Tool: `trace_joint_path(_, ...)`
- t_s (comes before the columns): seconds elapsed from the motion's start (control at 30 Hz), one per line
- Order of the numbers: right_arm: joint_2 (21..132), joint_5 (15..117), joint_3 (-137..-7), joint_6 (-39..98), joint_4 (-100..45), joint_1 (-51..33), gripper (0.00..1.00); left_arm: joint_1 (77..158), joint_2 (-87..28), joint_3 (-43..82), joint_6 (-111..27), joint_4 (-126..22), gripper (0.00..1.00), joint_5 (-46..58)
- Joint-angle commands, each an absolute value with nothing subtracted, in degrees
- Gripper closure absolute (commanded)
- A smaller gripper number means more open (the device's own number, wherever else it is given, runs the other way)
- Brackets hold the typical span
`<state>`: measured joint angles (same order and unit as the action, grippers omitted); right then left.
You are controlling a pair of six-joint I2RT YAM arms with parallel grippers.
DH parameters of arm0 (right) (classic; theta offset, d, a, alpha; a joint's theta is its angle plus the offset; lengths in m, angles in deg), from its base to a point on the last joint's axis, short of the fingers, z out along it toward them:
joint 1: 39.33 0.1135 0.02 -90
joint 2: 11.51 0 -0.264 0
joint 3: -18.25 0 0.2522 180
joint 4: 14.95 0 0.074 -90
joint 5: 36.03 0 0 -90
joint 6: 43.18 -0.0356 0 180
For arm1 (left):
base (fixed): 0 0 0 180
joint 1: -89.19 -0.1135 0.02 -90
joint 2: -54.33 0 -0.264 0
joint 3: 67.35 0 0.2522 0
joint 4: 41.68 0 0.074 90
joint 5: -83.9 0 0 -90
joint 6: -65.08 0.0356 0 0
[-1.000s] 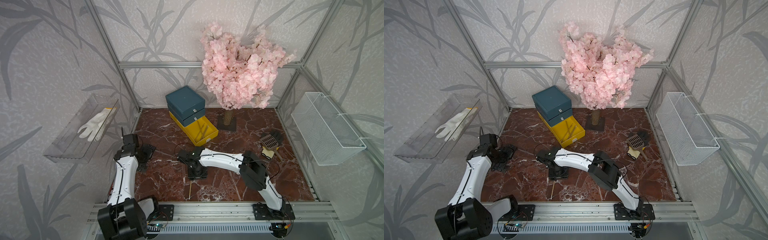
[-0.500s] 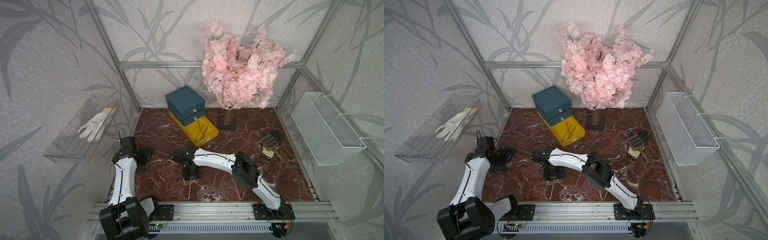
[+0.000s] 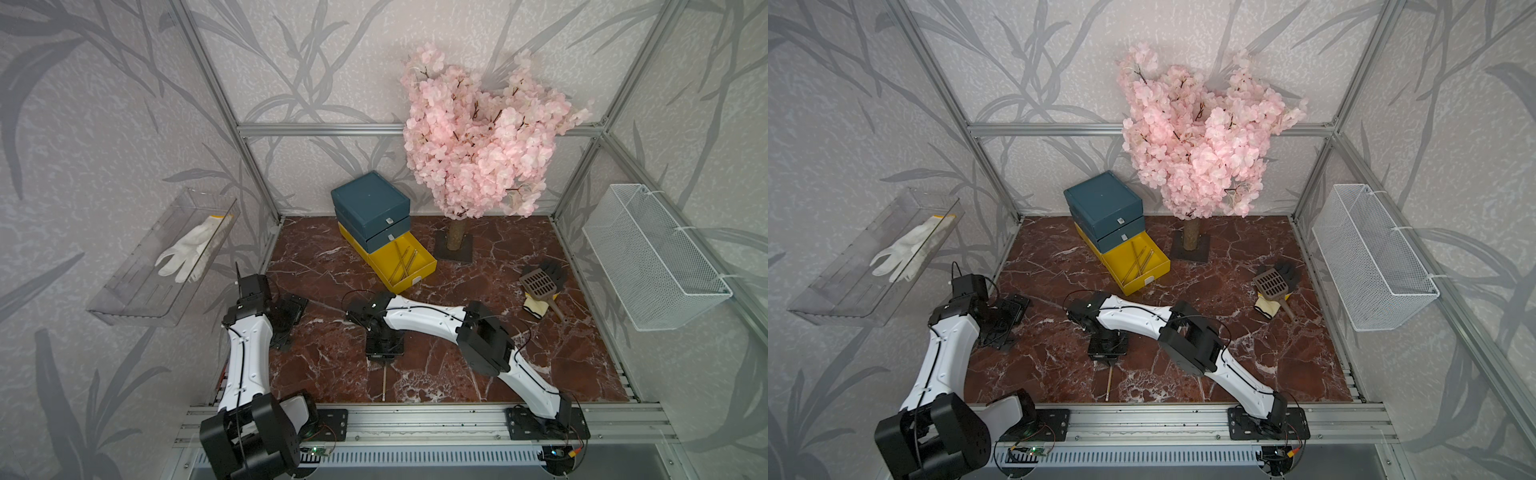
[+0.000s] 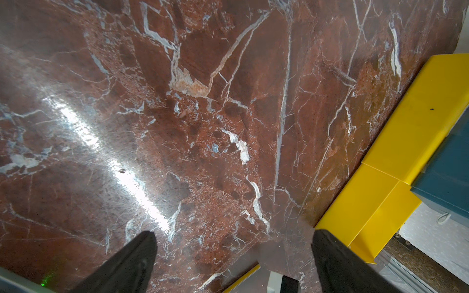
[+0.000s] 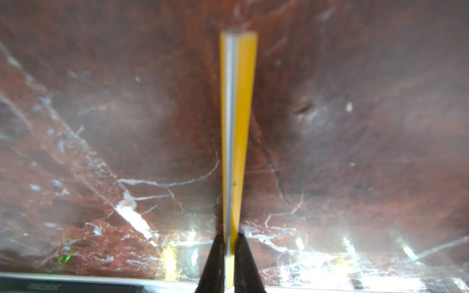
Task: Please place the pencils in the drawer according to their color
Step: Pick up the pencil from the center of the board.
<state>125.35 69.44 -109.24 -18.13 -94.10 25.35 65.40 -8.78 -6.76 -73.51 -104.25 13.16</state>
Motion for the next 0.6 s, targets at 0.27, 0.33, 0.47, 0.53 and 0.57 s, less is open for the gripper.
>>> trace_joint_path(0.27,113.74,66.42,-97.58,-16.72,-84.61,22.85,1.00,65.27,-6.47,-7.93,-70.35,-103.54,0.00,20.62)
trace_joint_path(0.33,110.98,66.15,-96.37,-15.93,-83.87,22.00,1.00,65.60,-6.12,-7.81,-70.26,-103.43,0.00,20.88)
trace_joint_path(0.47,106.07,66.09,-94.76,-14.20,-82.78,19.44,1.00,66.97,-5.84,-7.87,-71.76,-102.65,0.00,20.63)
trace_joint_path(0.53,104.23,66.49,-94.66,-13.59,-82.22,17.87,1.00,68.35,-5.87,-7.97,-72.78,-101.81,0.00,20.13)
trace_joint_path(0.57,103.46,66.87,-94.85,-13.00,-82.03,16.82,1.00,69.21,-5.96,-7.97,-73.39,-101.29,0.00,19.64)
